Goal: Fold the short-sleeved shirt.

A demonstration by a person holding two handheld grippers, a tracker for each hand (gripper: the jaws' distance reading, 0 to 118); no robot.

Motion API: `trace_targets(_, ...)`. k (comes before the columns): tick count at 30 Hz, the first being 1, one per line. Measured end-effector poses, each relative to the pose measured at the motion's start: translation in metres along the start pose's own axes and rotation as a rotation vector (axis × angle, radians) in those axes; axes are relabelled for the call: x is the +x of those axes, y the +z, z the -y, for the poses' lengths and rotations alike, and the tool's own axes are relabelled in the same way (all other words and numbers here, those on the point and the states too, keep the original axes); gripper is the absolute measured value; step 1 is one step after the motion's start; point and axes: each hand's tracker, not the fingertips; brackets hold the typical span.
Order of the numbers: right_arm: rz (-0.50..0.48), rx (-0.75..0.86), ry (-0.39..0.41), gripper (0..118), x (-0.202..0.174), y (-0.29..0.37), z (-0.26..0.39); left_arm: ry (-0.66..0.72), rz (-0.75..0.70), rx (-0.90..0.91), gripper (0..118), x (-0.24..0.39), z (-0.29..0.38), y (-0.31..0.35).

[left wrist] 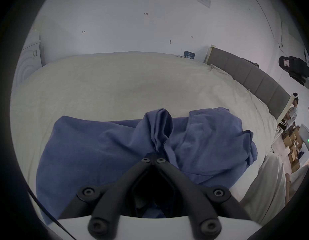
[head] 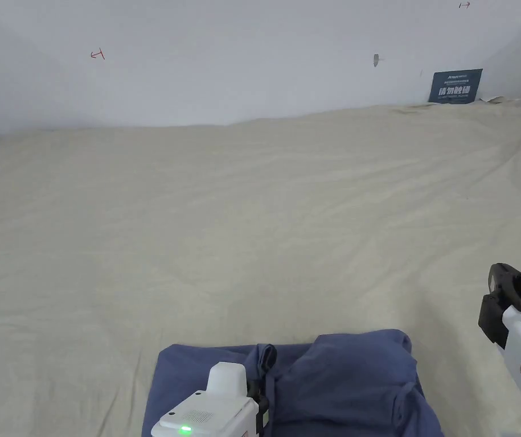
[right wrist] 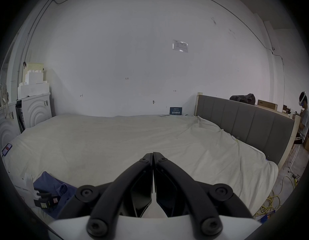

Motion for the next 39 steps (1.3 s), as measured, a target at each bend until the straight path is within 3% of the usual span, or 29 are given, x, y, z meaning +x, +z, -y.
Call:
trace_targets(9,-0.001,-0.006,0.001,0,-0.001,0.002,0.002,-0.019,0.035,-0.019,0,0.015,0.003,-0.004)
trace_targets(14,-0.002,-0.005,-0.002,0,-0.001,0.002,0.002,0.04,0.043,-0.014,0,0.003,-0.004,0.0)
trace_targets(24,-0.015,0.012,0.004,0,-0.007,0.001,-0.007,0.004,0.096,0.074,0,-0.007,-0.045,0.044)
trace_targets(28,-0.022,0.017,0.008,0,-0.01,0.001,-0.008,0.013,0.144,0.076,0,-0.031,-0.071,0.065)
trace_targets(39,-0.035,0.003,0.022,0,-0.017,-0.005,-0.006,0.211,0.253,-0.08,0,-0.149,-0.093,0.094)
